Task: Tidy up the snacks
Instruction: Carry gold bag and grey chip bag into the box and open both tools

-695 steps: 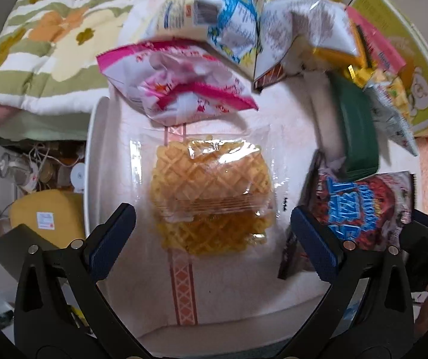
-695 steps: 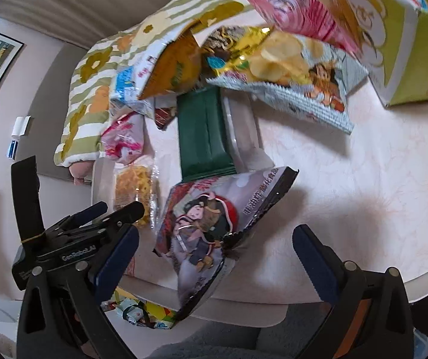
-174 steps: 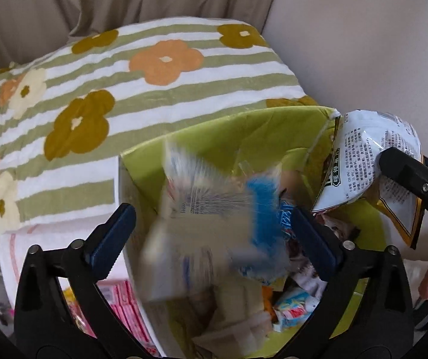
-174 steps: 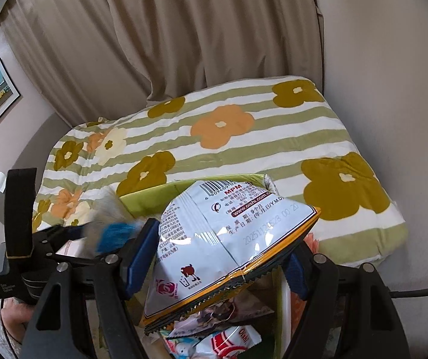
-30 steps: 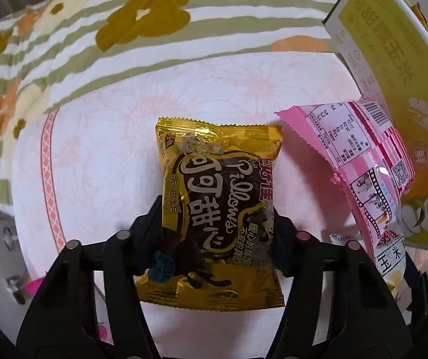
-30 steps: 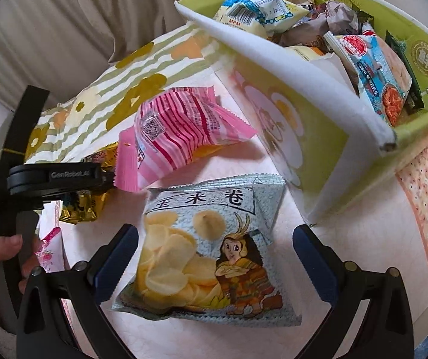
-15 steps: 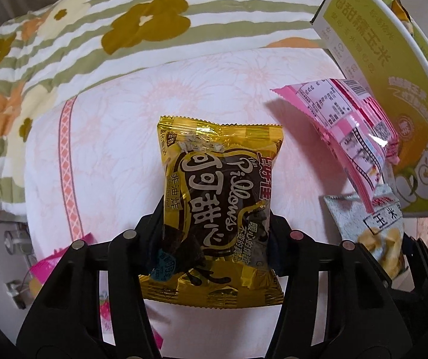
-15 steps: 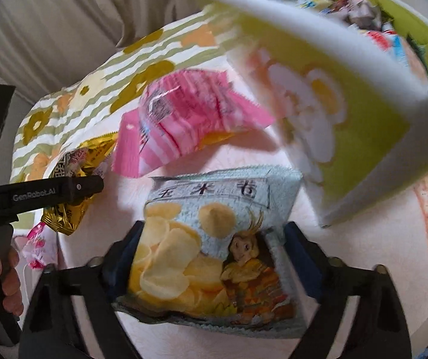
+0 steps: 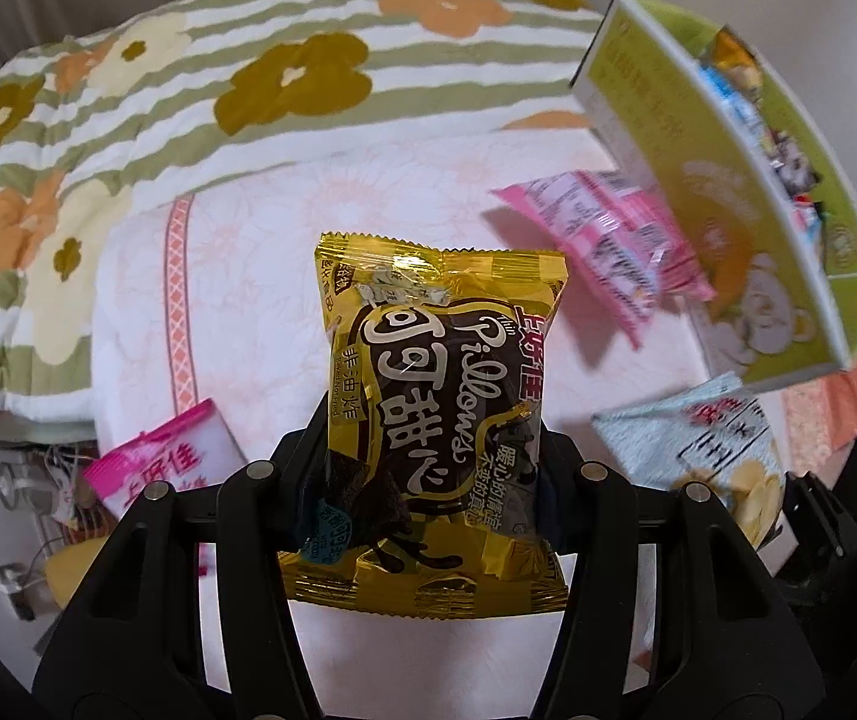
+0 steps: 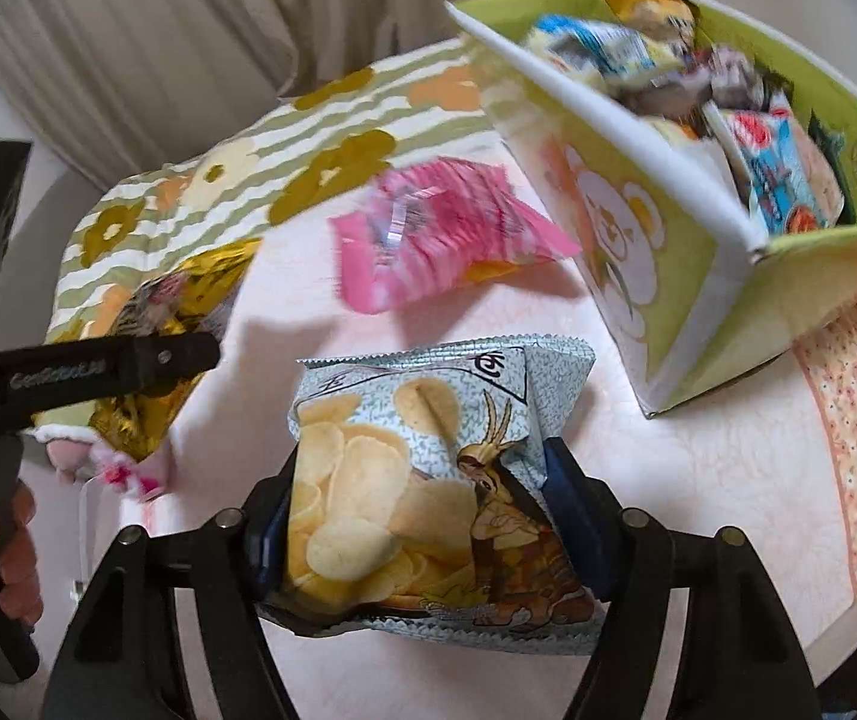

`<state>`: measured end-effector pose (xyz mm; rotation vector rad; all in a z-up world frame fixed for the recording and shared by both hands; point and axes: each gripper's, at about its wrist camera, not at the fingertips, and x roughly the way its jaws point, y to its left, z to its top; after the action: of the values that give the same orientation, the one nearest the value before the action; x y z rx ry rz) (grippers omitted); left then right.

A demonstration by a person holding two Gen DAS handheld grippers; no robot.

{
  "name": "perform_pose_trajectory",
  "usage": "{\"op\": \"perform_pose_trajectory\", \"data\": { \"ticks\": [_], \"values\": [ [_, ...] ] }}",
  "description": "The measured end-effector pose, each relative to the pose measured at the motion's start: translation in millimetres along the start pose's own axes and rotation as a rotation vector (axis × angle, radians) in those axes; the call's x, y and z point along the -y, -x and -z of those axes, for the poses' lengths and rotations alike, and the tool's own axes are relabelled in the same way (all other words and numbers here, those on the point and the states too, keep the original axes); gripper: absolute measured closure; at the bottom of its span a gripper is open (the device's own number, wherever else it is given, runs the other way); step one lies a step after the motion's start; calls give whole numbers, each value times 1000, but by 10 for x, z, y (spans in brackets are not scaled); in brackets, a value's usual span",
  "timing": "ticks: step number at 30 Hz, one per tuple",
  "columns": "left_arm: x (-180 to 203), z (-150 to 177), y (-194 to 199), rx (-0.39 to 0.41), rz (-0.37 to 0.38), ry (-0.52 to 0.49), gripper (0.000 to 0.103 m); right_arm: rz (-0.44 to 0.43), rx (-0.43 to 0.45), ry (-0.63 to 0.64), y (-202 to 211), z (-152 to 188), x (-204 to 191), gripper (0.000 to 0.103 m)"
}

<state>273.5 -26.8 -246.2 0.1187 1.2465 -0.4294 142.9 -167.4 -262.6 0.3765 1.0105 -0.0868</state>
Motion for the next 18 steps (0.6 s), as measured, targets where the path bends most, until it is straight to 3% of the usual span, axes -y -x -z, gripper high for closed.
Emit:
{"op": "perform_pose_trajectory", "data": {
  "ticks": [8,18],
  "values": [
    [134,-101,819,151,25,4,52,-56,122,81,738,-200,-186,35],
    [787,-397,1286,276,29,43,52,-75,270,102,1387,-851,526,35]
  ]
}}
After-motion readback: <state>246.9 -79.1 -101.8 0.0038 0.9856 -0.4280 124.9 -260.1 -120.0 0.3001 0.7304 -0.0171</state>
